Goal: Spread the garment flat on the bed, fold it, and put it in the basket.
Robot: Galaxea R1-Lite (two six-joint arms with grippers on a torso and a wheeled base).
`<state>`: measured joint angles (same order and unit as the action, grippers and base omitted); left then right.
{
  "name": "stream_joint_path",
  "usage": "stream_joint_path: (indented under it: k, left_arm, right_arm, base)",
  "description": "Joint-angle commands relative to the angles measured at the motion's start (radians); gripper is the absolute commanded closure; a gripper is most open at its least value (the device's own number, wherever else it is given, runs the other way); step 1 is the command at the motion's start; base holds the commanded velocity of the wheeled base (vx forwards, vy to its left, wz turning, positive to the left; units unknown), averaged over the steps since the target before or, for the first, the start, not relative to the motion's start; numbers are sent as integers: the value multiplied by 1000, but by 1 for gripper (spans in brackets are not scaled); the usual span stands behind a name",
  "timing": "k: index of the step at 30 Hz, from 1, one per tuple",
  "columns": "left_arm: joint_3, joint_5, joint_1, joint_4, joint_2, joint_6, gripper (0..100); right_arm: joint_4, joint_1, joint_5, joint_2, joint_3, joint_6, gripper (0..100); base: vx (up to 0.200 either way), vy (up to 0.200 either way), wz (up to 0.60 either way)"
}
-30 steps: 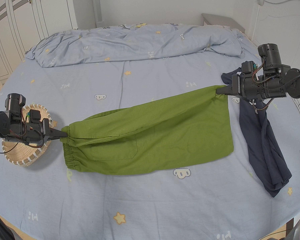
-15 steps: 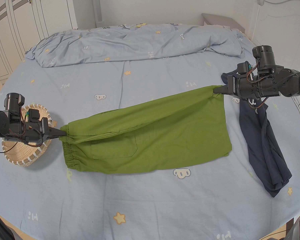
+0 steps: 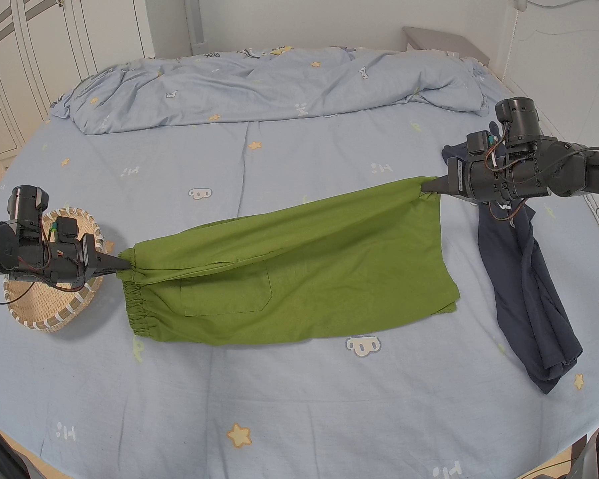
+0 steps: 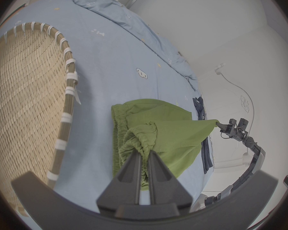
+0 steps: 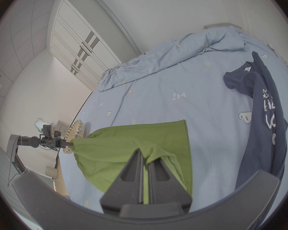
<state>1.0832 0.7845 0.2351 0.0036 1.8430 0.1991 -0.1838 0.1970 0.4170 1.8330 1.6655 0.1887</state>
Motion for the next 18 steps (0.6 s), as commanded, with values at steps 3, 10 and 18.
stream_joint_path:
  k: [3, 10, 18]
  left_arm:
    - [1, -2, -5, -24, 24, 0, 100]
    - [15, -2, -10, -25, 35, 0, 100]
    - [32, -2, -20, -24, 51, 0, 100]
  right_arm:
    - [0, -11, 0, 3, -7, 0, 100]
    - [-2, -18, 0, 3, -10, 0, 100]
    - [-2, -14, 0, 14, -9, 0, 100]
  base:
    - [0, 0, 0]
    - [0, 0, 0]
    - [0, 0, 0]
